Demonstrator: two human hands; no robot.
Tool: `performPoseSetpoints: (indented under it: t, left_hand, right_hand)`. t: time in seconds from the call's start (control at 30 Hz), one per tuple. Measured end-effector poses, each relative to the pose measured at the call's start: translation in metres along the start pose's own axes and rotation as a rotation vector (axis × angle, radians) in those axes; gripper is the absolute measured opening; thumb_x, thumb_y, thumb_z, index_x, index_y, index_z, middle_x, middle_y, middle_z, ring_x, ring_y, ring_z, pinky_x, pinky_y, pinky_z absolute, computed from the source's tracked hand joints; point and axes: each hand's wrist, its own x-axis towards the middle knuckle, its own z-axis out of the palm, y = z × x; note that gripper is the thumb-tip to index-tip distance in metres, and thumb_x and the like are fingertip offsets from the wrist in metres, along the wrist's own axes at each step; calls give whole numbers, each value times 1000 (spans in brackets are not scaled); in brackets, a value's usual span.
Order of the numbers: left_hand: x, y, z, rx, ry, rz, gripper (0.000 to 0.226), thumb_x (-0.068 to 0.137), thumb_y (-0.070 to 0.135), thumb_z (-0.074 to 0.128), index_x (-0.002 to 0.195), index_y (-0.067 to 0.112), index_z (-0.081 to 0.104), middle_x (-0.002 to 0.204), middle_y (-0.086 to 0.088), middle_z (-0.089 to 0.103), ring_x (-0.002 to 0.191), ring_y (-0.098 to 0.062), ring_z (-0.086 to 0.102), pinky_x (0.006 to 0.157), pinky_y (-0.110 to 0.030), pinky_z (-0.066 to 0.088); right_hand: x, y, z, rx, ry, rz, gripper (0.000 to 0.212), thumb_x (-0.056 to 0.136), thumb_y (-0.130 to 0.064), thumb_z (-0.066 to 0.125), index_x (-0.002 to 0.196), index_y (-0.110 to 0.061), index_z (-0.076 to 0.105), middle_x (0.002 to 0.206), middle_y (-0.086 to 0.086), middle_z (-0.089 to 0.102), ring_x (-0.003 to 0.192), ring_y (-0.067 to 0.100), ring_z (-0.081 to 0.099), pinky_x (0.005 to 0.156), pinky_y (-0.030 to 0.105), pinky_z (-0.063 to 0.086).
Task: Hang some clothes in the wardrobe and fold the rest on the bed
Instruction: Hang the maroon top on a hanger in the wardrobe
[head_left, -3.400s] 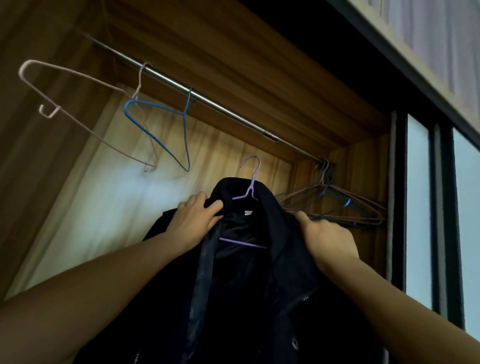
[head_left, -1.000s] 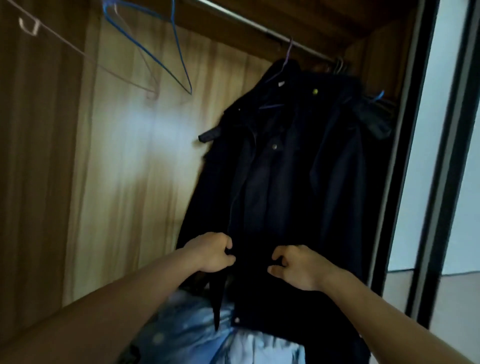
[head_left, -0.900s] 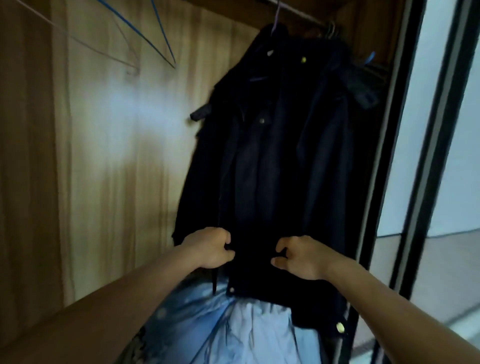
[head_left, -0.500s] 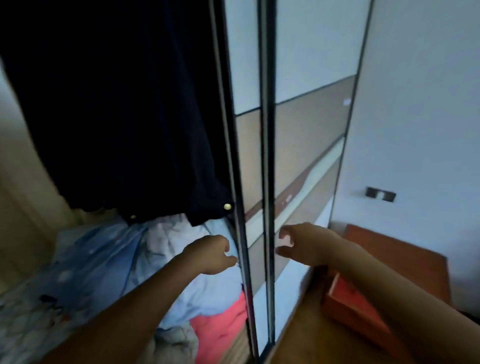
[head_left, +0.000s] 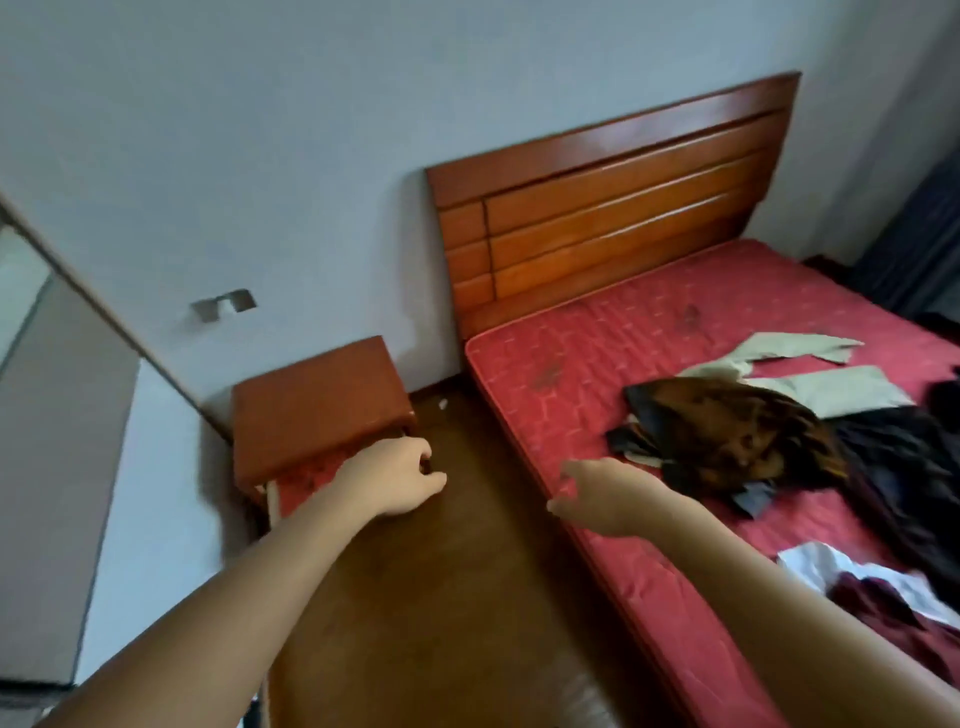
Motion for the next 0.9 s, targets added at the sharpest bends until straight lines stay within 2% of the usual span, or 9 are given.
performPoseSetpoints:
  t: [0.13, 0.27, 0.37, 0.57, 0.67, 0.73, 0.9]
  left_hand:
    - [61, 110, 19, 74, -63, 185, 58, 92, 56, 55, 143, 29, 50, 133, 3, 61, 116, -20, 61, 96, -41, 52]
    - [103, 200, 38, 128, -137, 362, 61, 91, 56, 58, 144, 28, 49, 136, 1, 61, 122, -23, 59, 103, -42, 49]
    - [131, 254, 53, 211, -181, 502, 60, 91, 55, 58, 144, 27, 50, 138, -2, 61, 125, -25, 57, 105, -41, 47]
    - [173, 342, 95, 395, -312, 819, 53, 93, 50, 57, 139, 23, 54, 131, -2, 65, 120, -23, 60, 98, -38, 51]
    - [180, 377, 118, 467, -380, 930, 49, 92, 48, 57, 134, 23, 56, 128, 0, 66, 118, -23, 61, 95, -37, 52]
    - [178, 401, 131, 507, -414, 1002, 51, 90, 48, 56, 135, 24, 55, 130, 0, 65, 119, -23, 61, 96, -38, 52]
    - [152, 454, 167, 611, -487, 1165, 49, 88, 49, 55, 133, 29, 55, 129, 3, 64, 120, -22, 59, 95, -39, 51]
  right_hand:
    - [-36, 105, 7, 99, 28, 215, 50, 93, -56, 52, 132, -26, 53, 128, 6, 63, 116, 31, 61, 89, 38, 51]
    - [-70, 173, 22, 203, 82, 396, 48, 94, -55, 53, 132, -25, 54, 124, 6, 65, 114, 31, 62, 88, 38, 52]
    - [-90, 205, 37, 265, 107, 532, 46, 95, -54, 53, 128, -22, 56, 120, 5, 66, 112, 31, 62, 80, 35, 48]
    - [-120, 232, 68, 422, 100, 840, 41, 94, -54, 52, 117, -21, 55, 123, 5, 64, 113, 31, 60, 88, 42, 51]
    - [-137, 233, 84, 511, 126, 989, 35, 93, -54, 51, 107, -22, 52, 116, 6, 65, 109, 30, 61, 79, 38, 48]
    - [-153, 233, 94, 553, 147, 1079, 36, 93, -54, 51, 111, -22, 54, 117, 4, 65, 109, 28, 62, 77, 37, 46]
    - [-201, 232, 129, 681, 173, 1292, 43, 96, -54, 51, 124, -21, 54, 122, 6, 65, 115, 28, 62, 86, 40, 51]
